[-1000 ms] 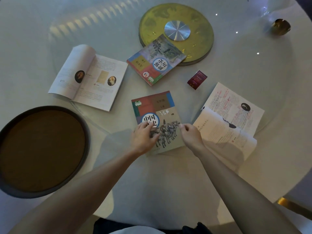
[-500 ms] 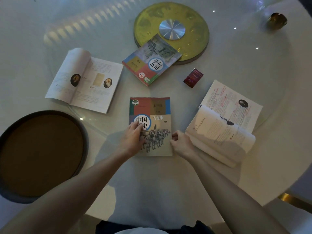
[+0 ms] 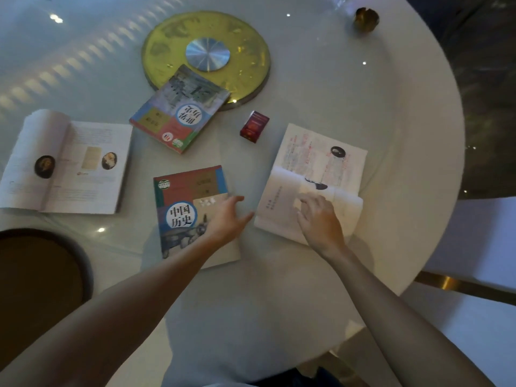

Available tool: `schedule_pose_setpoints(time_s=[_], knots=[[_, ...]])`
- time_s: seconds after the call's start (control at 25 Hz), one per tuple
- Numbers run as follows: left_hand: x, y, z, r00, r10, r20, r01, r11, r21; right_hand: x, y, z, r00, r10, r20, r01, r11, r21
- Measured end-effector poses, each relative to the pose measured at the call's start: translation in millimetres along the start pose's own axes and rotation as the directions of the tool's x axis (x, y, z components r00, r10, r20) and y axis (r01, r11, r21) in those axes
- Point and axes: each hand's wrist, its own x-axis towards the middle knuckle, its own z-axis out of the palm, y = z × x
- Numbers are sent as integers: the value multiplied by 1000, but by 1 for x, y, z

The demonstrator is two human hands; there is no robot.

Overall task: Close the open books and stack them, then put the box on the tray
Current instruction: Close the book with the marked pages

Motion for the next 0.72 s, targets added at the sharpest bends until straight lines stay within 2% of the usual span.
schedule_pose_setpoints(time_s=[0.08,0.16,0.28,0.4,0.52,0.72], knots=[[9,24,14,999,-50,8,50,992,-116,-2,30,-14,997,57,-60,-60,997,-44],[19,44,28,998,-59,0,58,987,-147,-4,60,-27,987,114,-113,-121,991,-54],[33,65,41,996,-84,13,85,981,-175,-8,84,-43,959,279,-45,-273,957,102],[38,74,51,992,-123,33,127,976,-179,-6,98,-43,912,407,56,-406,872,272],[40,74,53,990,-138,-12,134,978,-160,-6,106,-37,898,433,80,-428,817,386],[39,70,43,982,-188,-19,181,966,-187,-8,105,-39,852,523,31,-466,730,499]])
